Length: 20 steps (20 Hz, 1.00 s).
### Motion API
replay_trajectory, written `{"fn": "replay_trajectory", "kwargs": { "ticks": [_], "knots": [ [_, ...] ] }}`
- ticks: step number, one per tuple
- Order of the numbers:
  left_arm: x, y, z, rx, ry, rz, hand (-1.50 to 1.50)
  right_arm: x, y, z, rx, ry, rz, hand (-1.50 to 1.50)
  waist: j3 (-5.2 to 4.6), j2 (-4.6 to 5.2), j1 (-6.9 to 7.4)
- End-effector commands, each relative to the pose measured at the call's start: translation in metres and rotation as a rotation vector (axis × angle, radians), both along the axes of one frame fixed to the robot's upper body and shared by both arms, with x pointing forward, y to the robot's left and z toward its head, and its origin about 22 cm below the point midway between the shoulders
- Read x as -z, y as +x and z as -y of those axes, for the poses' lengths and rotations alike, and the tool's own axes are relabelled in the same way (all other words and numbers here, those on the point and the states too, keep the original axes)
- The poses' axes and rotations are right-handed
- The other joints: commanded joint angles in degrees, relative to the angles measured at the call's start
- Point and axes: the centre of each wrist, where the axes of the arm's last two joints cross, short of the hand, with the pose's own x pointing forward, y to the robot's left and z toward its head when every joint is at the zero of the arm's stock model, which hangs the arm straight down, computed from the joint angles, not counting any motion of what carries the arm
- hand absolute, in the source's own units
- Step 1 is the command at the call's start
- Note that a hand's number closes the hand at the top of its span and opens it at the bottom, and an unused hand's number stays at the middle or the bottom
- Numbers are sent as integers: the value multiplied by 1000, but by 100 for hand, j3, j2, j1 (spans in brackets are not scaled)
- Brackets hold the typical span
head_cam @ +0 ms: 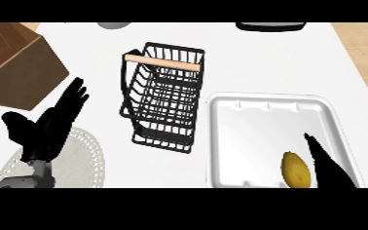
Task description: Pick the lemon from the tray and place it in the tiered basket
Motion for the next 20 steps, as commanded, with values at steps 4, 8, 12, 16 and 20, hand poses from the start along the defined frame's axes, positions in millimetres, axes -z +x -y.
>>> {"fn": "replay_trajectory", "kwargs": {
  "ticks": [4,8,12,16,20],
  "knots": [
    [-4,1,1,-13,7,-22,0,41,-8,-5,11,-78,36,-150,1,-3,-19],
    [13,12,-4,-21,11,1,0,32,-2,29,22,-65,28,-150,-1,2,-45],
    [5,8,14,4,-6,10,0,34,0,5,-43,9,-121,150,-1,2,-25],
    [1,15,-6,2,7,-1,0,41,-5,29,-119,-55,-141,150,-1,0,-33],
    [-15,-5,-7,-7,16,9,0,55,-13,6,-162,-113,-132,150,0,-9,3]
  ]
}}
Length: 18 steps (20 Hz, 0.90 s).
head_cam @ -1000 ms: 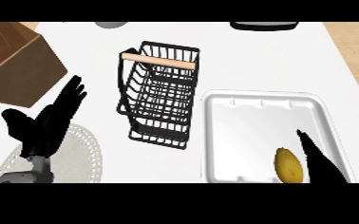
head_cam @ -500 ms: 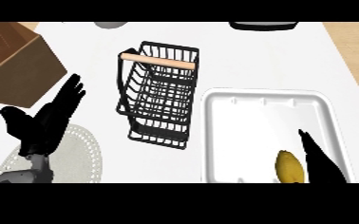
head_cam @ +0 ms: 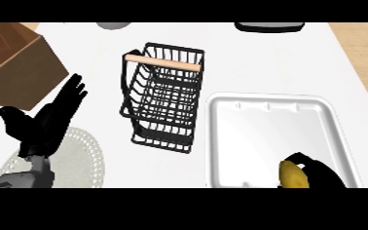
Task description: Pick the lemon from the tray and place it in the tiered basket
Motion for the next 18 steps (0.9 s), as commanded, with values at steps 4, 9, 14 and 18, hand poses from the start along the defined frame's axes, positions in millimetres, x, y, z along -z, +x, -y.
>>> {"fn": "replay_trajectory", "kwargs": {
  "ticks": [4,9,14,18],
  "knots": [
    [6,-11,13,16,1,1,0,11,12,29,-211,-143,2,150,50,32,51],
    [7,0,-5,10,12,2,0,-9,36,81,-524,-337,58,150,56,59,89],
    [13,1,11,-6,1,-2,0,-11,55,83,-519,-365,373,150,51,35,4],
    [-3,-2,-10,2,4,-4,0,-55,71,72,-452,-187,675,150,51,7,-33]
  ]
}}
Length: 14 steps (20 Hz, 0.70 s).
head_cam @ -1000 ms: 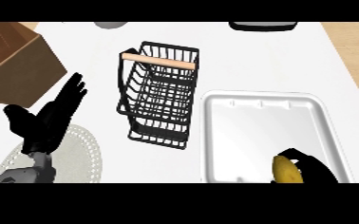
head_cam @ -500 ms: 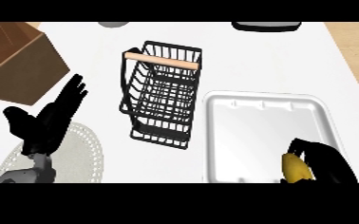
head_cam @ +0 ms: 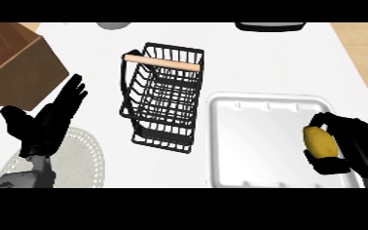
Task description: Pick the lemon from the tray and place it in the tiered basket
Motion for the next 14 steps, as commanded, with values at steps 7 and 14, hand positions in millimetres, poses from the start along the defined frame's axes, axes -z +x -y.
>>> {"fn": "replay_trajectory", "kwargs": {
  "ticks": [7,14],
  "knots": [
    [0,6,-8,-15,1,-9,0,-92,-10,-39,-231,443,351,150,-13,-14,-143],
    [6,2,4,-9,22,13,0,-154,-34,-79,-296,473,297,150,-13,4,-15]
  ]
}}
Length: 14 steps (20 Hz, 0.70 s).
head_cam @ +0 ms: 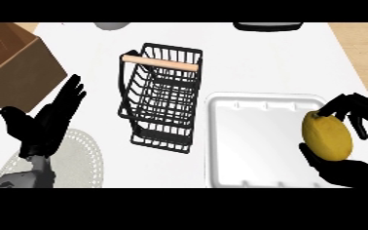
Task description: Pick the lemon from the tray and place it in the tiered basket
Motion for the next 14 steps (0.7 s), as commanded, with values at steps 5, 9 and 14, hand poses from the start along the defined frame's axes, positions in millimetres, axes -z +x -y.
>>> {"fn": "replay_trajectory", "kwargs": {
  "ticks": [5,9,14],
  "knots": [
    [3,-3,6,25,-8,-12,0,-64,-7,-66,-83,-12,-21,150,-4,20,131],
    [6,-6,20,8,-14,-8,0,-64,0,-121,-96,12,-38,150,-5,16,153],
    [-5,2,4,34,-10,10,0,-57,24,-189,-98,25,-70,150,-3,23,156]
  ]
}}
